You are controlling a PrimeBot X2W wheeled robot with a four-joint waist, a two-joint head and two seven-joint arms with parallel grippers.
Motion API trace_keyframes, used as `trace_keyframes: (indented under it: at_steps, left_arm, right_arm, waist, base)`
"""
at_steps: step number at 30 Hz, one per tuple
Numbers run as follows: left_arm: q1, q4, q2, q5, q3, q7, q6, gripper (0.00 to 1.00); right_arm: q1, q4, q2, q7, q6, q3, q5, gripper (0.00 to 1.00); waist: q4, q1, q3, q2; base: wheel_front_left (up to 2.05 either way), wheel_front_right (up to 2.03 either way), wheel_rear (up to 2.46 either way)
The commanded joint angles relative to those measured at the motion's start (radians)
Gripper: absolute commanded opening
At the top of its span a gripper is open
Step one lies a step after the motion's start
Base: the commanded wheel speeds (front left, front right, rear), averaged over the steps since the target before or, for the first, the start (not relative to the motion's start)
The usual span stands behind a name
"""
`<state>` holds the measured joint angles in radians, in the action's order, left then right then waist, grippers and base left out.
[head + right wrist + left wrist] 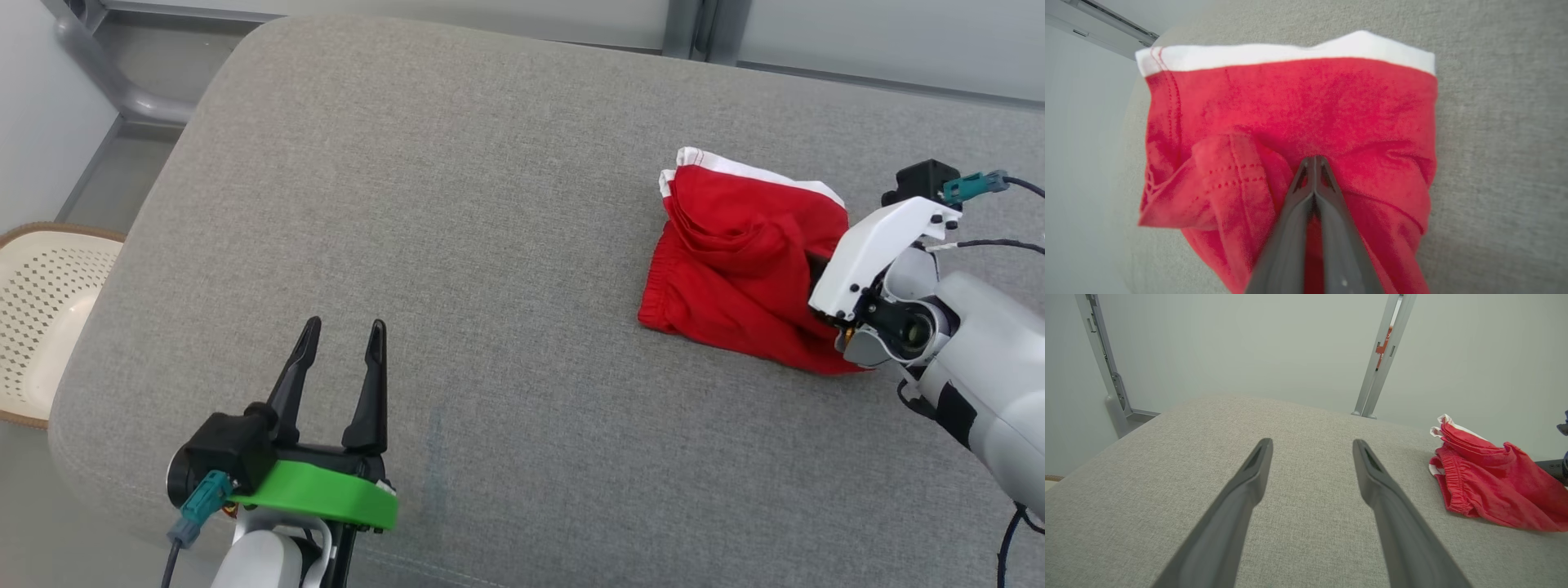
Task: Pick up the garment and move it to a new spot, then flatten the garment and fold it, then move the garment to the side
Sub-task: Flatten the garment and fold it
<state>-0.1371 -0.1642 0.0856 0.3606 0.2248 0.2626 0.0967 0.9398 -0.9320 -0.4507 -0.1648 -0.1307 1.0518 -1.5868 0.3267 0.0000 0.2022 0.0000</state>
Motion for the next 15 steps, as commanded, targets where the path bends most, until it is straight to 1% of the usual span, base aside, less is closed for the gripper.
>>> trace_keyframes:
  at_steps: [1, 4, 8, 12, 15]
  left_arm:
    - [0.012, -0.007, -0.003, -0.007, -0.008, 0.002, 0.006, 1.0]
    - [0.023, -0.021, -0.006, -0.01, -0.01, 0.002, 0.008, 1.0]
    - [0.025, -0.033, -0.009, -0.014, -0.016, 0.002, 0.008, 1.0]
    - [0.026, -0.042, -0.009, -0.019, -0.02, 0.002, 0.013, 1.0]
    - [0.032, -0.044, -0.008, -0.021, -0.028, 0.002, 0.014, 1.0]
  right_arm:
    - [-0.028, 0.033, 0.004, -0.023, 0.0, -0.01, -0.026, 0.0]
    - [-0.056, 0.094, 0.012, -0.071, 0.0, -0.012, -0.054, 0.0]
    - [-0.1, 0.182, 0.046, -0.112, 0.0, 0.007, -0.063, 0.0]
    - [-0.133, 0.27, 0.079, -0.089, 0.0, 0.009, -0.061, 0.0]
    - [-0.152, 0.337, 0.076, -0.048, 0.0, 0.006, -0.039, 0.0]
  waist:
    - [-0.005, 0.0, -0.01, 0.0]
    - [-0.018, 0.0, -0.025, 0.0]
    - [-0.039, 0.0, -0.045, 0.0]
    - [-0.062, 0.0, -0.063, 0.0]
    - [-0.08, 0.0, -0.081, 0.0]
  base:
    - [0.0, 0.0, 0.0]
    - [0.0, 0.0, 0.0]
    - [0.0, 0.0, 0.0]
    - [0.0, 0.0, 0.0]
    - [0.0, 0.0, 0.0]
